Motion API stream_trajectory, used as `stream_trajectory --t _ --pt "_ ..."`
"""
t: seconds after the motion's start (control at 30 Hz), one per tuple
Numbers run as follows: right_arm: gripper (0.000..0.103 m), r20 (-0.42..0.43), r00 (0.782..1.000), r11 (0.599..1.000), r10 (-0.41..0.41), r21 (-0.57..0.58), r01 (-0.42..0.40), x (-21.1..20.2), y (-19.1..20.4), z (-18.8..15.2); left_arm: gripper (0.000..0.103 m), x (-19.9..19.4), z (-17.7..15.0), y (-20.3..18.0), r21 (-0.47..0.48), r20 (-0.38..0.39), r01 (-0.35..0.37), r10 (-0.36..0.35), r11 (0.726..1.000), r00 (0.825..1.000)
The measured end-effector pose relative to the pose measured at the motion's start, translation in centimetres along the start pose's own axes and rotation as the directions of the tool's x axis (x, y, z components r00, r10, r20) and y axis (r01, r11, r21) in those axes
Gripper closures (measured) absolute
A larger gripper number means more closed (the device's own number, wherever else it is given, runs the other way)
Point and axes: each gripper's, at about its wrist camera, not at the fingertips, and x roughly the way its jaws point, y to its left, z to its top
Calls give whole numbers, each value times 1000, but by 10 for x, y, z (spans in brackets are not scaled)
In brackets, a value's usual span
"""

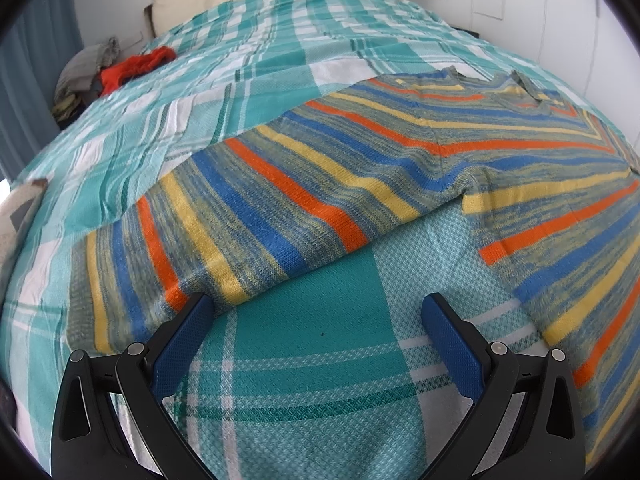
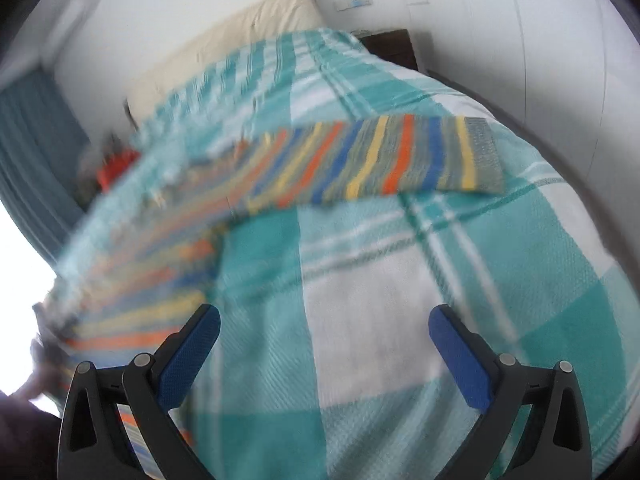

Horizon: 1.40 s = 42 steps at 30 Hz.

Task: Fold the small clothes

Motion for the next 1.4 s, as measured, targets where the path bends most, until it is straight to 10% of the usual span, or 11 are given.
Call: stream_trajectory --t 0.2,0.47,0.67,0.87,1.0,1.23,1.27,1.33,1.4 --pt "10 90 996 968 -21 252 -3 -14 -96 79 1 -11 1 -4 -117 -81 -61 52 991 995" --pt "47 -56 989 874 135 477 -92 54 -156 112 1 -78 -9 -28 -226 16 -5 9 974 1000" --pt "100 -172 972 904 163 421 -77 86 -141 129 1 -81 -28 -37 -212 13 -31 34 977 999" --pt "100 -161 984 990 -71 112 90 65 -61 161 1 -80 -36 -29 -237 31 -73 83 969 996" --pt "100 -101 988 993 120 -7 -121 45 50 190 1 -83 -37 -22 -274 59 -51 70 960 996" --pt "98 -230 880 891 416 -92 -445 96 248 171 1 -92 -39 -10 -310 87 -43 73 950 994" --pt "94 -256 865 880 432 -91 -466 110 267 162 1 -92 -40 -8 -318 85 -46 77 947 993" --pt "46 -340 824 865 453 -57 -499 141 291 148 1 -93 -42 -5 -332 84 -46 78 942 993" --pt "39 -339 816 866 468 -9 -500 153 292 138 1 -95 -42 -1 -346 89 -43 78 937 993"
